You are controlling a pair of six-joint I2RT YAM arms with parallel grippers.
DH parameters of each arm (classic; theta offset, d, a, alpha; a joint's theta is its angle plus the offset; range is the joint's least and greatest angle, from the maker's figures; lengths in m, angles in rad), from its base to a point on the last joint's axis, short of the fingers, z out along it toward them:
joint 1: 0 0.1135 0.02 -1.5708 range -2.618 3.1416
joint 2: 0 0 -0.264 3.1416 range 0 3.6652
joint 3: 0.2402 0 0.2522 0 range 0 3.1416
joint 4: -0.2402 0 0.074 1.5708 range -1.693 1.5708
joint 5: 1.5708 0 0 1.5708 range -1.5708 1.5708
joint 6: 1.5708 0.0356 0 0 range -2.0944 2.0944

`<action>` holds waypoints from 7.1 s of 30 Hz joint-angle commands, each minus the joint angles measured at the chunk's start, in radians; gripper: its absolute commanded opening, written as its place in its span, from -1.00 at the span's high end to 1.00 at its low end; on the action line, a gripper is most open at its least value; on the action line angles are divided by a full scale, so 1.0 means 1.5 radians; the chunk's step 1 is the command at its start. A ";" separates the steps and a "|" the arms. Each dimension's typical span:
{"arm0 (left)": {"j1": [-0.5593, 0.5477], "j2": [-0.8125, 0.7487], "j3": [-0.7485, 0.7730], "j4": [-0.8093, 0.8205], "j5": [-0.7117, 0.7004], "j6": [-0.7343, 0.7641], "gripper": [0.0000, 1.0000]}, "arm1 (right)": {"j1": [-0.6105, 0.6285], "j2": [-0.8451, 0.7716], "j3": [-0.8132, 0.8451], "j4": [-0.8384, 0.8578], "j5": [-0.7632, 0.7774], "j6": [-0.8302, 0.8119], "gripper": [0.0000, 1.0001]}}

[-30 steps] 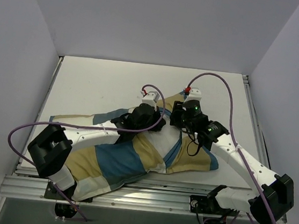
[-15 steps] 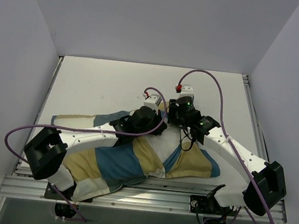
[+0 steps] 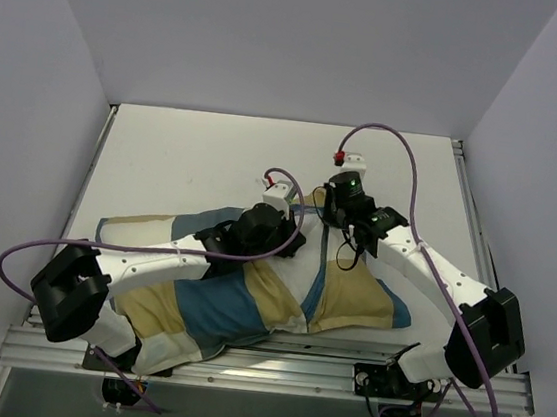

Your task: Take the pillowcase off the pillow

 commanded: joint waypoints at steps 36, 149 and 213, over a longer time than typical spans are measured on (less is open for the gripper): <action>-0.087 -0.212 -0.097 -0.266 -0.142 -0.032 0.95 | -0.188 -0.064 0.020 -0.010 -0.058 0.077 0.80; -0.006 -0.190 0.045 -0.161 0.033 0.137 -0.91 | -0.188 -0.050 -0.172 0.239 -0.474 0.083 1.00; 0.044 -0.264 0.005 -0.197 0.325 0.221 0.95 | -0.256 -0.004 -0.085 0.089 -0.194 0.088 1.00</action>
